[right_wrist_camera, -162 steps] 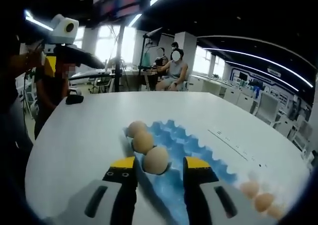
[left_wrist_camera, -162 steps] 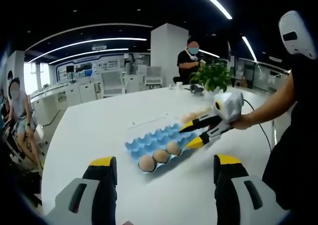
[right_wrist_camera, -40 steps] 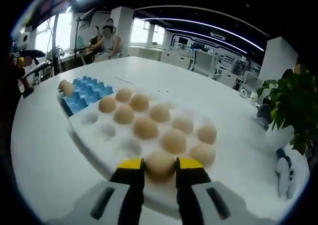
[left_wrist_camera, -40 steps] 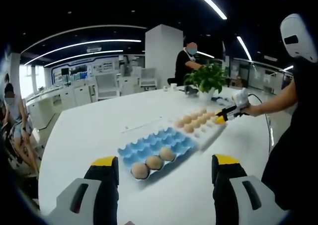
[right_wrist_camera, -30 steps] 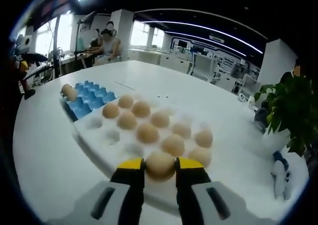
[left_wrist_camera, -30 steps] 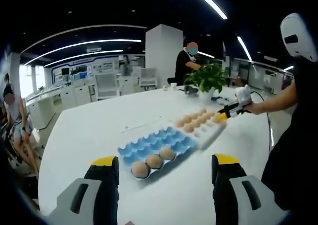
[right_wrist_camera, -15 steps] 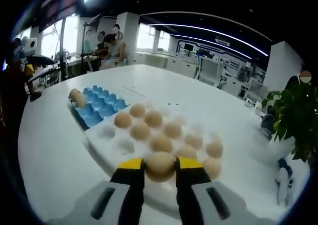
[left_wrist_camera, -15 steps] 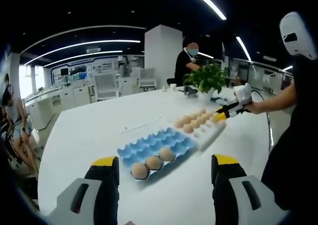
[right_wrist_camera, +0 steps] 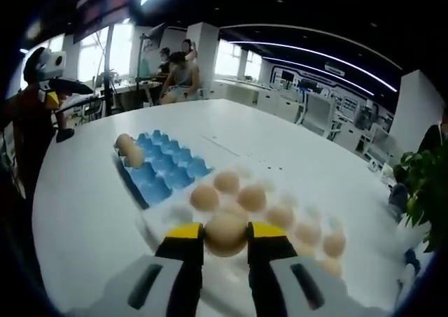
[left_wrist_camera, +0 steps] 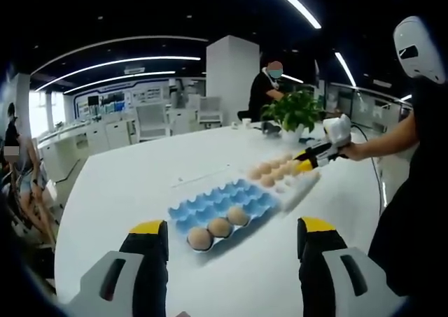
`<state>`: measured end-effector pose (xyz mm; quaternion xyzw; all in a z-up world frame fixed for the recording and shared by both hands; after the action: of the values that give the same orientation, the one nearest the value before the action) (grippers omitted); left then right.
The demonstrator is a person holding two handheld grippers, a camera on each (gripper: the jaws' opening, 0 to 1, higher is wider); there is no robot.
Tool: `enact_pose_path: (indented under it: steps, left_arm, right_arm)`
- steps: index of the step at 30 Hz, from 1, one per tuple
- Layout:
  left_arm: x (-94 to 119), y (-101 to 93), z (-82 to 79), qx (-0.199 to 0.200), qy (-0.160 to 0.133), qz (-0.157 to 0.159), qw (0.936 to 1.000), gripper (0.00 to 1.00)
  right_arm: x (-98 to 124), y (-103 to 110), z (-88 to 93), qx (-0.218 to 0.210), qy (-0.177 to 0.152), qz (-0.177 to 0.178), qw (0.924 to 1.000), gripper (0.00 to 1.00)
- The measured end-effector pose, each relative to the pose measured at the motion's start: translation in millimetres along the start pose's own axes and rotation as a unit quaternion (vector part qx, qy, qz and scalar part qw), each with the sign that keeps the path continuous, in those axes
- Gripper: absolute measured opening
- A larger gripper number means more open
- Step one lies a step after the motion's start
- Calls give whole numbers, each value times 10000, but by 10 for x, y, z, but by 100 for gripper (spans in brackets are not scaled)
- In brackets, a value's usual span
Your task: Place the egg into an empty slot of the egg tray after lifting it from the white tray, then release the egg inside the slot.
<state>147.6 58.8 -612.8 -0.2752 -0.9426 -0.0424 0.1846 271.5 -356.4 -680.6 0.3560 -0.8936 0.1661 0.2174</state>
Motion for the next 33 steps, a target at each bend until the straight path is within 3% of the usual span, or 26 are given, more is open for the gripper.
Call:
enact_pose_path:
  steps: [33]
  left_arm:
    - [28,-2,-1,56,-6,-125,9999,76]
  right_arm:
    - [-613,565,-428,476,-281,-1034,9931,23]
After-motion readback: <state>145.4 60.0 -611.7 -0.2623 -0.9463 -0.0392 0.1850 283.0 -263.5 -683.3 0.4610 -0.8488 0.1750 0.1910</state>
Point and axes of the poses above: the point that each gripper's makers call its tool centre point, and the gripper's own axes: x roughly backward along the fingers, y roughly to its left, z roughly out of its underside, the point moved 10 cm from there along x, roughly backward along the fingers, and after that the axes turned 2 degrees about -z, right-handed, at the moved point
